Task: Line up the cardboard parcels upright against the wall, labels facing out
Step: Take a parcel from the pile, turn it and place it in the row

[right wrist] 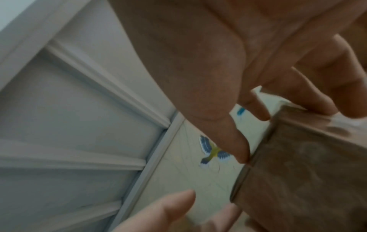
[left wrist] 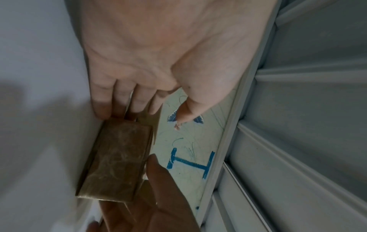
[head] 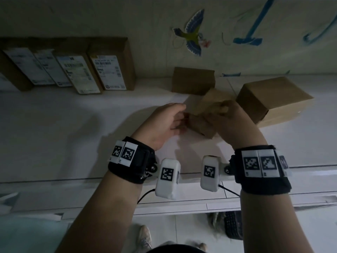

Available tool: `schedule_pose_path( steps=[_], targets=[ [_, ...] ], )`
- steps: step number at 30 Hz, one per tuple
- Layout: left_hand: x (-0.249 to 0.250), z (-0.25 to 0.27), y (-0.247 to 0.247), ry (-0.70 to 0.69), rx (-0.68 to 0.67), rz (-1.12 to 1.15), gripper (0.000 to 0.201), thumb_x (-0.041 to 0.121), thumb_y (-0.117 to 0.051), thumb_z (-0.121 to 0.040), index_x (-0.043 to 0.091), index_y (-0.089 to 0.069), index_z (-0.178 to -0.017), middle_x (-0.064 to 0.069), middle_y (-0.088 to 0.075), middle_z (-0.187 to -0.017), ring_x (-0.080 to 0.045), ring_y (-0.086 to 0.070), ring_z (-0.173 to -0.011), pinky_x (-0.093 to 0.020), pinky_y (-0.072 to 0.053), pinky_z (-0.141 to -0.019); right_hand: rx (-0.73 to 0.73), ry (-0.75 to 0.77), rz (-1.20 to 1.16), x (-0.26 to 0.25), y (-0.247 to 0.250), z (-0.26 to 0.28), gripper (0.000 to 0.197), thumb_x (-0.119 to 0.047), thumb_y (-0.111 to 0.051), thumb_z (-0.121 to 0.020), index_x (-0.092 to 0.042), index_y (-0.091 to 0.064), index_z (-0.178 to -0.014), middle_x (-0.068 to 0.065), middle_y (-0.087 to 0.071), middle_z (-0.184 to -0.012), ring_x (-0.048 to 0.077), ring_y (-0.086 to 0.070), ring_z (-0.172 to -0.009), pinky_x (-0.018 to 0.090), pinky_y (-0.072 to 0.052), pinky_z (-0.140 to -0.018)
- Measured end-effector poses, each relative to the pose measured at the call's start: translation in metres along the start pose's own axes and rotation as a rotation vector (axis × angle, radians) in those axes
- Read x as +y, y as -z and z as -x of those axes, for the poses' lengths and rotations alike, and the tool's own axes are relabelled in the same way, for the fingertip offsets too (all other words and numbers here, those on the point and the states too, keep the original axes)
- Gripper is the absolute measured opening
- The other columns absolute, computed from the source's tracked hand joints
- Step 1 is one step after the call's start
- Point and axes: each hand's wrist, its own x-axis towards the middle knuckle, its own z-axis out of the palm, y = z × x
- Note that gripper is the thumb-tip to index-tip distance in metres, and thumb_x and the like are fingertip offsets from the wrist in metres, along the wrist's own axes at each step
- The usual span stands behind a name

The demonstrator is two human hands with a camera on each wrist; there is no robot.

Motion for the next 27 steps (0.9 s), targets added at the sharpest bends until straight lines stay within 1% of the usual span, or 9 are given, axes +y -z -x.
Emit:
schedule_pose_path(
  steps=[2,4,6,9,12,15,18,23,27],
  targets=[
    [0.002,0.002,0.005,-0.024,0.032,-0.026,0.021,0.029,-0.057,-0.106,0.016,-0.066,-0.12,-0.008,-0.077,-0.106,-0.024,-0.072,-0.101,-0.04,-0.058,-0.094,-0.111,0.062,0.012,0.0,-0.004,-0.005,0.043,-0.021,-0.07,-0.096,-0.011,-0.059,-0.136,-0.003,-0.067,-0.105,0.022,-0.069,-0.101,0.035,-0.057,-0.079],
    [0.005,0.006,0.011,-0.053,0.071,-0.06,0.016,0.025,-0.056,-0.107,0.016,-0.068,-0.108,-0.001,-0.078,-0.087,-0.021,-0.073,-0.089,-0.038,-0.06,-0.086,-0.155,0.104,0.06,-0.007,-0.008,-0.007,0.041,-0.026,-0.068,-0.095,-0.019,-0.06,-0.134,0.003,-0.069,-0.115,0.025,-0.069,-0.104,0.045,-0.058,-0.091],
    [0.007,0.01,0.02,-0.096,0.115,-0.132,0.019,0.022,-0.054,-0.108,0.015,-0.072,-0.11,-0.003,-0.079,-0.092,-0.023,-0.075,-0.092,-0.04,-0.063,-0.085,-0.175,0.129,-0.03,-0.015,-0.014,-0.006,0.034,-0.035,-0.066,-0.087,-0.034,-0.067,-0.121,-0.001,-0.072,-0.118,0.023,-0.072,-0.102,0.052,-0.059,-0.093],
    [0.014,0.019,0.033,-0.184,0.209,-0.168,0.029,0.015,-0.049,-0.11,0.028,-0.074,-0.103,0.001,-0.079,-0.099,-0.017,-0.076,-0.091,-0.037,-0.065,-0.079,-0.164,0.226,-0.214,-0.022,-0.024,-0.007,0.034,-0.027,-0.06,-0.08,-0.037,-0.073,-0.11,-0.01,-0.077,-0.113,0.021,-0.076,-0.101,0.057,-0.061,-0.09],
    [0.026,0.032,0.046,-0.207,0.301,-0.14,0.02,0.03,-0.056,-0.108,0.026,-0.075,-0.114,0.002,-0.08,-0.106,-0.017,-0.076,-0.099,-0.042,-0.064,-0.09,-0.173,0.306,-0.411,-0.041,-0.034,-0.003,0.044,-0.007,-0.058,-0.084,-0.021,-0.068,-0.124,-0.005,-0.074,-0.123,0.019,-0.074,-0.109,0.053,-0.063,-0.09],
    [0.03,0.047,0.057,-0.225,0.231,-0.141,0.039,0.053,-0.064,-0.099,0.026,-0.072,-0.127,0.005,-0.081,-0.114,-0.013,-0.077,-0.107,-0.041,-0.06,-0.097,-0.184,0.41,-0.464,-0.055,-0.048,0.0,0.066,-0.011,-0.074,-0.078,-0.016,-0.048,-0.138,0.006,-0.069,-0.127,0.016,-0.072,-0.114,0.044,-0.062,-0.093],
    [0.032,0.06,0.063,-0.292,0.239,-0.171,0.037,0.056,-0.071,-0.093,0.036,-0.073,-0.124,0.011,-0.08,-0.115,-0.011,-0.074,-0.113,-0.043,-0.055,-0.104,-0.225,0.441,-0.407,-0.066,-0.065,0.002,0.087,-0.015,-0.091,-0.073,-0.011,-0.043,-0.145,0.01,-0.066,-0.125,0.012,-0.071,-0.109,0.039,-0.063,-0.093],
    [0.037,0.07,0.083,-0.34,0.206,-0.136,0.035,0.036,-0.073,-0.097,0.015,-0.074,-0.126,-0.011,-0.08,-0.116,-0.025,-0.077,-0.109,-0.035,-0.063,-0.087,-0.38,0.532,-0.32,-0.077,-0.082,0.015,0.054,-0.017,-0.087,-0.082,-0.025,-0.067,-0.131,-0.007,-0.073,-0.12,0.011,-0.07,-0.104,0.03,-0.062,-0.089],
    [0.038,0.072,0.105,-0.413,0.292,-0.102,0.032,0.029,-0.075,-0.096,0.013,-0.075,-0.124,-0.007,-0.081,-0.114,-0.024,-0.077,-0.108,-0.045,-0.059,-0.099,-0.376,0.559,-0.297,-0.084,-0.091,0.021,0.048,-0.02,-0.086,-0.084,-0.034,-0.068,-0.127,-0.015,-0.071,-0.12,0.004,-0.065,-0.11,0.026,-0.058,-0.094]
  ],
)
